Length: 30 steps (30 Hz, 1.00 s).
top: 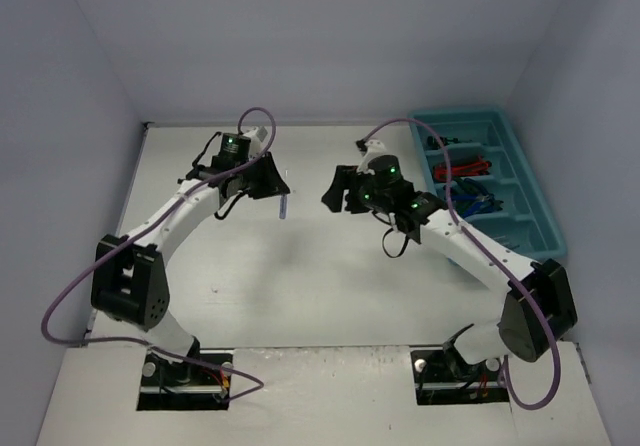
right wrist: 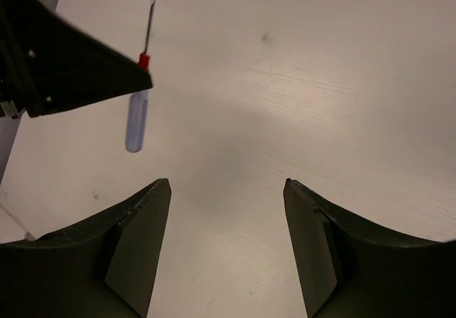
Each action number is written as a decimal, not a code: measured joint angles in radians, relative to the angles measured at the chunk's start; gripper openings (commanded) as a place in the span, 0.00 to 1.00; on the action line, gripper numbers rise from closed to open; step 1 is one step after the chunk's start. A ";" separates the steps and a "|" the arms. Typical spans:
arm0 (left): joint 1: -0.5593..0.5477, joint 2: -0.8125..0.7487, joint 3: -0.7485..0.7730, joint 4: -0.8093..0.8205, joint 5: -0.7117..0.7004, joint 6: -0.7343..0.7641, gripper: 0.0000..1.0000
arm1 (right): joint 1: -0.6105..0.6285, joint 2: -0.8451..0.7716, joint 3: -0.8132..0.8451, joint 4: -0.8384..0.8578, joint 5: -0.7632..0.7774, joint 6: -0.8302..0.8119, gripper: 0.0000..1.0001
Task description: Sort the tools into containers
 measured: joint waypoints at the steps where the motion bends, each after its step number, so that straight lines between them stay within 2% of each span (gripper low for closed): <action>1: -0.008 -0.021 -0.005 0.022 0.012 -0.032 0.00 | 0.029 0.016 0.014 0.010 -0.009 0.000 0.60; 6: -0.027 -0.094 -0.021 0.109 0.057 -0.163 0.00 | 0.113 0.096 0.098 0.054 -0.023 -0.001 0.59; 10: -0.034 -0.117 -0.023 0.143 0.071 -0.219 0.00 | 0.147 0.142 0.151 0.080 -0.025 -0.004 0.53; 14: -0.042 -0.130 -0.025 0.154 0.079 -0.247 0.00 | 0.167 0.176 0.182 0.092 -0.027 -0.011 0.35; 18: -0.050 -0.142 -0.037 0.159 0.084 -0.254 0.00 | 0.176 0.205 0.201 0.092 -0.020 -0.019 0.05; 20: -0.050 -0.147 -0.039 0.157 0.084 -0.253 0.00 | 0.175 0.212 0.201 0.080 0.001 -0.019 0.00; 22: -0.052 -0.148 -0.040 0.159 0.079 -0.250 0.23 | 0.173 0.213 0.201 0.080 0.010 -0.016 0.00; 23: -0.054 -0.148 -0.040 0.158 0.077 -0.246 0.40 | 0.175 0.212 0.201 0.078 0.019 -0.015 0.00; 24: -0.054 -0.149 -0.040 0.156 0.075 -0.240 0.49 | 0.175 0.212 0.200 0.078 0.031 -0.014 0.00; 26: -0.056 -0.150 -0.040 0.140 0.066 -0.218 0.62 | 0.177 0.202 0.184 0.086 0.062 -0.004 0.00; 30: -0.063 -0.170 -0.039 0.059 0.004 -0.151 0.73 | 0.143 0.130 0.100 0.076 0.175 0.052 0.00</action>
